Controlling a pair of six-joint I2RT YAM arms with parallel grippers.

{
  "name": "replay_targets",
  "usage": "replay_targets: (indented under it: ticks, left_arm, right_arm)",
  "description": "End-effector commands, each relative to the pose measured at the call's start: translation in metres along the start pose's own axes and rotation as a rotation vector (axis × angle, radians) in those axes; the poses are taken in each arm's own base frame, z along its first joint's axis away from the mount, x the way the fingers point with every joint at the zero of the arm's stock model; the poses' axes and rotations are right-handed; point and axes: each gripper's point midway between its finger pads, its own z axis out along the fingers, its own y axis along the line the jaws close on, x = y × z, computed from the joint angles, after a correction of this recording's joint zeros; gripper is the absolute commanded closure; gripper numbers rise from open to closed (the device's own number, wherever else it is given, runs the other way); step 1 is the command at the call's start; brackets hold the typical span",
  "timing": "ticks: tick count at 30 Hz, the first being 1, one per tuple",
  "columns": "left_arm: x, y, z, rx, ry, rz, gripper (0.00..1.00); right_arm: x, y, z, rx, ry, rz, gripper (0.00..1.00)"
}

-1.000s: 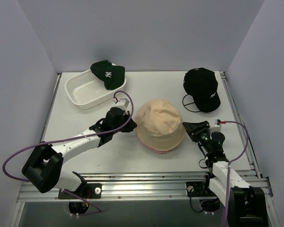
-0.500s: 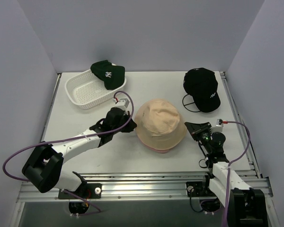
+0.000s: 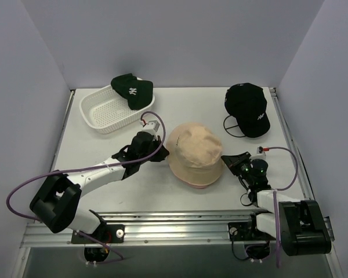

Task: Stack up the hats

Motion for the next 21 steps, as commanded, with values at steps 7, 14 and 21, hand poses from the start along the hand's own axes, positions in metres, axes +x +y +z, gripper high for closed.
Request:
replay_targets:
  ticks: [7, 14, 21]
  left_arm:
    - [0.007, 0.012, 0.005, -0.049, -0.001, 0.002, 0.98]
    - [0.020, 0.028, 0.010, -0.106, 0.020, -0.014, 0.98]
    - [0.022, 0.033, 0.009, -0.136, 0.030, -0.015, 0.98]
  right_arm:
    - [0.004, -0.036, 0.008, 0.159, -0.014, -0.065, 1.00]
    - [0.005, -0.042, 0.011, 0.217, -0.022, -0.074, 1.00]
    - [0.001, -0.041, 0.012, 0.235, -0.048, -0.094, 1.00]
